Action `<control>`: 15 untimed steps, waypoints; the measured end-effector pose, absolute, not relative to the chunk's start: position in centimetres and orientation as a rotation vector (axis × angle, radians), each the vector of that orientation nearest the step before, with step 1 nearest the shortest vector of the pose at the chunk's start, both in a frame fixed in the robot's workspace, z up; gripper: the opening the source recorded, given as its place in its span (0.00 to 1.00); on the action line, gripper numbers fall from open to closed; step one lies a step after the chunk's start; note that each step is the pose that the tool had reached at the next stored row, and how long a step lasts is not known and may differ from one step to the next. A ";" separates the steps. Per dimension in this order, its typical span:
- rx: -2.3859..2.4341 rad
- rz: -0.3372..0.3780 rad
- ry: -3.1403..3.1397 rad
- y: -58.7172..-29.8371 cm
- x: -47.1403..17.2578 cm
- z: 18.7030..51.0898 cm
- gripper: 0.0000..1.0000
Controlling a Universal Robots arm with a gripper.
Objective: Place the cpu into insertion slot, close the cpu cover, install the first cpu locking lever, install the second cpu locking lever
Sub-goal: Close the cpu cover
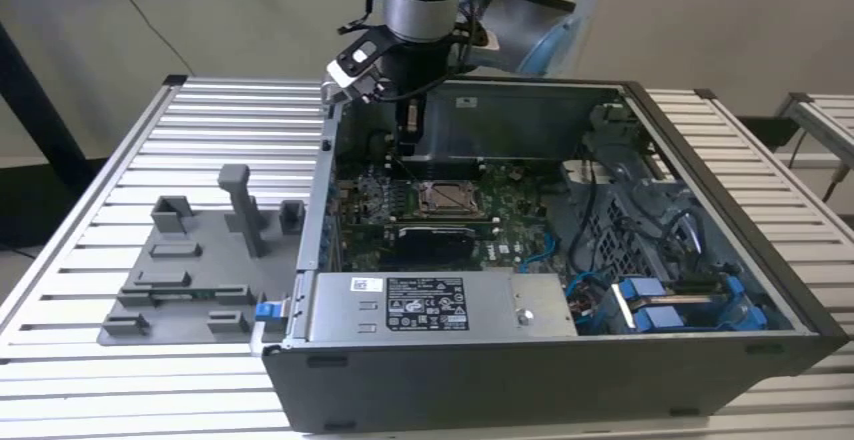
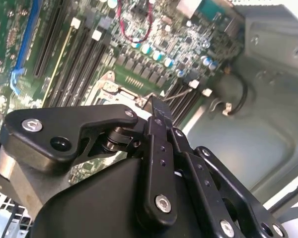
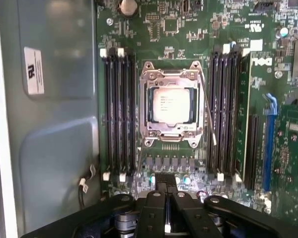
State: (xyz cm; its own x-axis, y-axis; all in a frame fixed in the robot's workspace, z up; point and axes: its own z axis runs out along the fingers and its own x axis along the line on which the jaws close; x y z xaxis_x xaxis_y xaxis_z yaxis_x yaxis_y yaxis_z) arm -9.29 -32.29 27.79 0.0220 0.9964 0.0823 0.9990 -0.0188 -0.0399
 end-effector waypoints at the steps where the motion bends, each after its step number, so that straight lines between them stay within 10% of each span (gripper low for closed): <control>1: -2.184 -0.053 -2.141 -32.3 -9.6 27.8 0.11; 15: -2.197 -0.117 -2.169 -32.1 -11.3 27.5 0.11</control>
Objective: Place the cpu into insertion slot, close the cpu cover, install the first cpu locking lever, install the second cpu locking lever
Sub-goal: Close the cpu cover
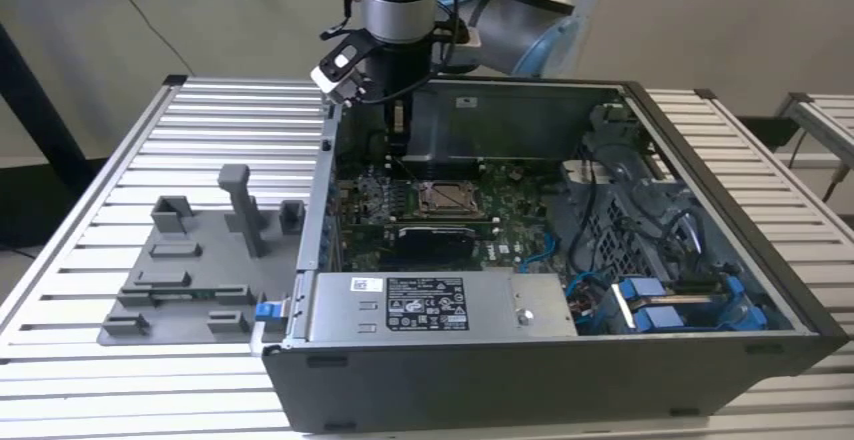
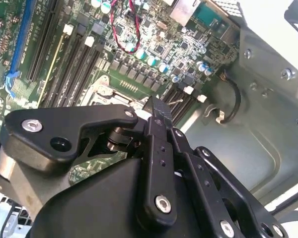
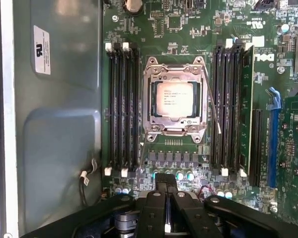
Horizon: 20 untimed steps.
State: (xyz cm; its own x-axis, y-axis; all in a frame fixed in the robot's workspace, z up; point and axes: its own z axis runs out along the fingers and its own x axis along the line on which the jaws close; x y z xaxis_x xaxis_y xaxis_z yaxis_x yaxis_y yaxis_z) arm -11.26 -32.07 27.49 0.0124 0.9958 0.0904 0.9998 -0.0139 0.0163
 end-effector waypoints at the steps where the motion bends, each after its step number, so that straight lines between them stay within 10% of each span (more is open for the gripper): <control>1: -2.188 -0.127 -2.158 -32.1 -11.3 27.5 0.11; 20: -2.144 -0.117 -2.100 -32.1 -12.8 26.5 0.11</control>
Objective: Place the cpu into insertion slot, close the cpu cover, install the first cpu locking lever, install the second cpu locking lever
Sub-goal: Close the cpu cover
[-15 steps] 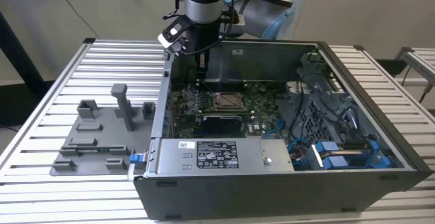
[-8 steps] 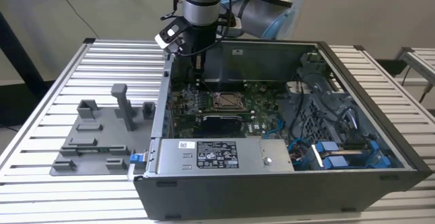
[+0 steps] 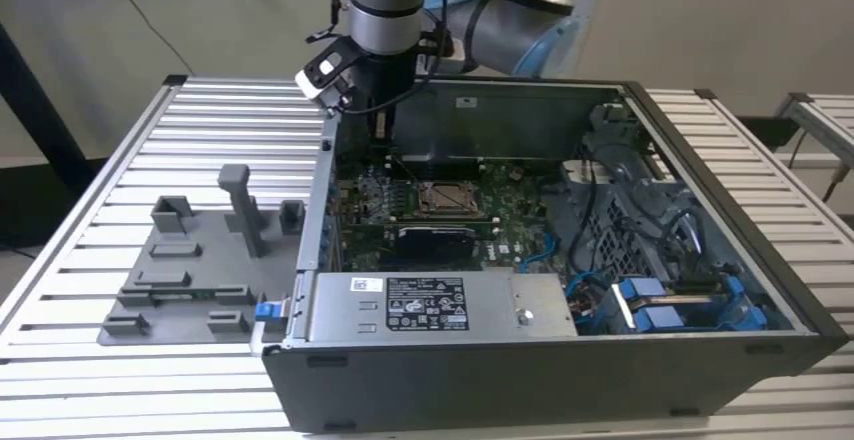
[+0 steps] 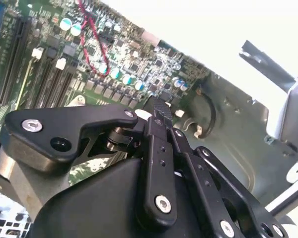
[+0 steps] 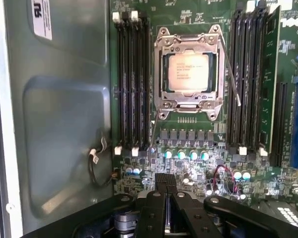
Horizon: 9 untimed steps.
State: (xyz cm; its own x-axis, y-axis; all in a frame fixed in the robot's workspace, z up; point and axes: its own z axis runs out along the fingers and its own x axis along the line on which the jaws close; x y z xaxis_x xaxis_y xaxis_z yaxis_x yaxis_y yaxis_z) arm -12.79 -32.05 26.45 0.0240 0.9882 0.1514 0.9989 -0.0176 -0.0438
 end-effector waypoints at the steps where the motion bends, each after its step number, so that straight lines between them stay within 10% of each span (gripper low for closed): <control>1: -2.141 -0.125 -2.096 -32.1 -12.9 26.4 0.11; 9: -2.129 -0.154 -2.086 -32.1 -13.0 25.9 0.11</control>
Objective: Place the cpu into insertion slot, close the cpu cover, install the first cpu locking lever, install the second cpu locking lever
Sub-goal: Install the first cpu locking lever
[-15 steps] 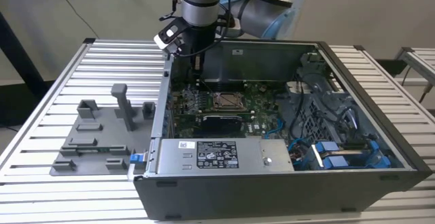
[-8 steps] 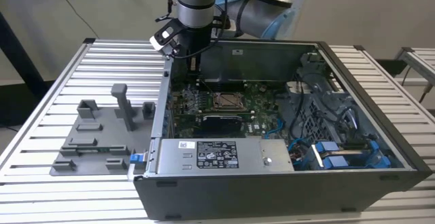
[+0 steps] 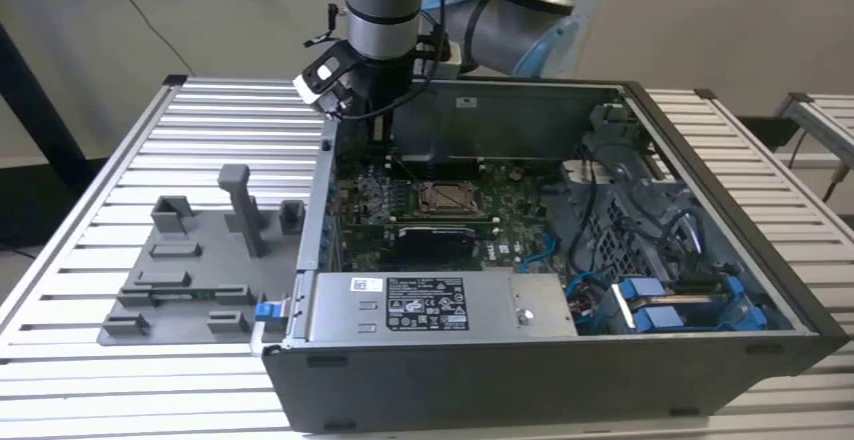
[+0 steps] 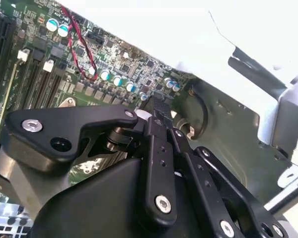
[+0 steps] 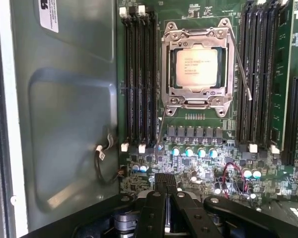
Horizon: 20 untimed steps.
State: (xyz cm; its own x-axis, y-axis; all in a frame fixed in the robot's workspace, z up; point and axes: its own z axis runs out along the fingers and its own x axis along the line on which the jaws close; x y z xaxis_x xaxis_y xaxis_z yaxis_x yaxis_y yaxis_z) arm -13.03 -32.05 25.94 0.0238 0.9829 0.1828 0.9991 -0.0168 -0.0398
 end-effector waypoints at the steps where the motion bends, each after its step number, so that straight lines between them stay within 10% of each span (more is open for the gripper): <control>1: -2.127 -0.160 -2.085 -32.1 -13.1 25.8 0.11; 20: -2.095 -0.264 -2.062 -32.1 -13.6 24.6 0.11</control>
